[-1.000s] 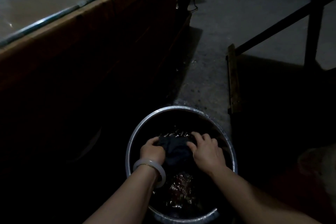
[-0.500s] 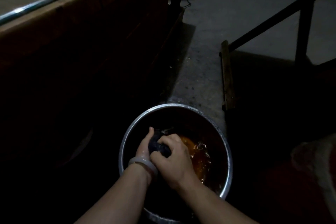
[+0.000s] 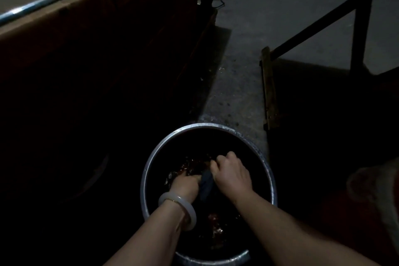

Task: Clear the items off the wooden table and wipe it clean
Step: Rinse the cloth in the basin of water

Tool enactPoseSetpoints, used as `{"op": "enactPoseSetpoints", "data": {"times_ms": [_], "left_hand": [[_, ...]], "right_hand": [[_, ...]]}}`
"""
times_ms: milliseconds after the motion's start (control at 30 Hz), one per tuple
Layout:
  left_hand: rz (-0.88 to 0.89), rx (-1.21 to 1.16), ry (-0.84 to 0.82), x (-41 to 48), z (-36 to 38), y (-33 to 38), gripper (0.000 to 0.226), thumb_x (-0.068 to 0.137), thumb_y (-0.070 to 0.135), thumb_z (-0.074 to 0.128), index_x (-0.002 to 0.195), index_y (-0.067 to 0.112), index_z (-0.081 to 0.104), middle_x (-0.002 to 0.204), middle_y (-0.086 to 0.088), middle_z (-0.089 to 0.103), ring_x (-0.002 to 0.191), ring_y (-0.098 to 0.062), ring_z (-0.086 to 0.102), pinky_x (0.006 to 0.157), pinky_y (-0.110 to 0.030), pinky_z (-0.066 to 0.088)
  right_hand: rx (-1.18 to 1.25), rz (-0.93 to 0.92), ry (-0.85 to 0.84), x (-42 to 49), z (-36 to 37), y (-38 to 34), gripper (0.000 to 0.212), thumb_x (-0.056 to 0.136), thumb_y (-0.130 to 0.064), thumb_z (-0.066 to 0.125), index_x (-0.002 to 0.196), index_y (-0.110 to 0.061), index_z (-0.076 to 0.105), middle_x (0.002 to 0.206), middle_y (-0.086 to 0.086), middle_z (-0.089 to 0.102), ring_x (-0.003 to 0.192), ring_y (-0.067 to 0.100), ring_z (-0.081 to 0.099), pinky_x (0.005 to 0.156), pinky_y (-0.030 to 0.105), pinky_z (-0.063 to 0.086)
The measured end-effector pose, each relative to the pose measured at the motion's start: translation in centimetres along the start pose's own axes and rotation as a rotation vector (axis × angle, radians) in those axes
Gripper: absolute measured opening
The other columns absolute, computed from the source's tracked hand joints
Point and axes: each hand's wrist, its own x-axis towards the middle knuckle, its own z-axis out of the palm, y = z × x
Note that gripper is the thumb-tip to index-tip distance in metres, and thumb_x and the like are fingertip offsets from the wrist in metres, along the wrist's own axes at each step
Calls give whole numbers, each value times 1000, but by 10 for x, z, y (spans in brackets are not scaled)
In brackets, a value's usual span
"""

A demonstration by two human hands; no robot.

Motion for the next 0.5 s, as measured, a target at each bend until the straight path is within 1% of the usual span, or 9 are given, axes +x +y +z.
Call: {"op": "enactPoseSetpoints", "data": {"times_ms": [33,67,100,167,200,267,367,433,500], "left_hand": [[23,-3,-36,9,0,-11,37,92,5,51,129,7,53,128,-17,55,118,-31,52,99,-27,39],[41,42,40,17,-4,-18,39,85,3,59,123,9,58,123,-18,59,111,-31,57,97,-29,44],[31,-24,93,21,-6,-21,43,79,3,62,120,14,61,122,-17,59,106,-30,59,96,-32,47],[26,-53,96,26,-7,-24,50,78,6,61,125,23,57,131,-15,52,106,-27,59,94,-30,48],[21,-26,85,24,-4,-26,55,81,9,61,132,27,51,136,-15,48,110,-27,56,93,-29,46],[-9,-63,60,17,2,-23,64,85,19,63,141,32,37,143,-16,38,119,-30,50,96,-31,42],[-2,-204,-63,12,7,-18,66,85,48,59,143,25,37,143,-14,40,125,-32,45,105,-35,36],[-46,-445,-157,9,1,-15,75,73,67,59,129,16,56,123,-14,60,112,-32,57,101,-39,41],[-40,-669,-274,8,-7,-13,65,80,66,52,97,6,71,89,-17,71,88,-31,64,82,-39,50]], "right_hand": [[-32,6,-9,0,3,9,35,98,-45,42,122,-21,53,126,7,45,117,27,47,88,39,45],[-47,18,-17,-3,7,17,42,97,-46,44,133,-25,42,135,7,38,124,26,39,93,40,43],[-71,25,-32,-6,10,22,53,97,-49,44,144,-27,30,144,8,30,131,26,31,100,41,39],[-128,71,-101,-14,19,24,72,95,-57,42,153,-33,7,156,10,9,140,28,15,109,48,28],[-98,121,-154,-18,25,21,75,94,-59,43,153,-37,3,157,10,2,141,30,12,110,50,26],[130,244,-229,-22,34,10,70,92,-52,53,151,-38,16,154,10,3,135,31,20,108,47,30],[542,261,-246,-22,37,-9,32,91,-23,62,121,-30,54,137,6,36,104,20,50,89,31,48],[719,219,-196,-26,29,-23,13,86,-22,67,92,-31,59,115,6,57,92,19,60,70,31,52],[816,93,-142,-35,16,-38,12,80,-27,69,81,-28,57,100,5,61,86,18,61,65,32,52]]}}
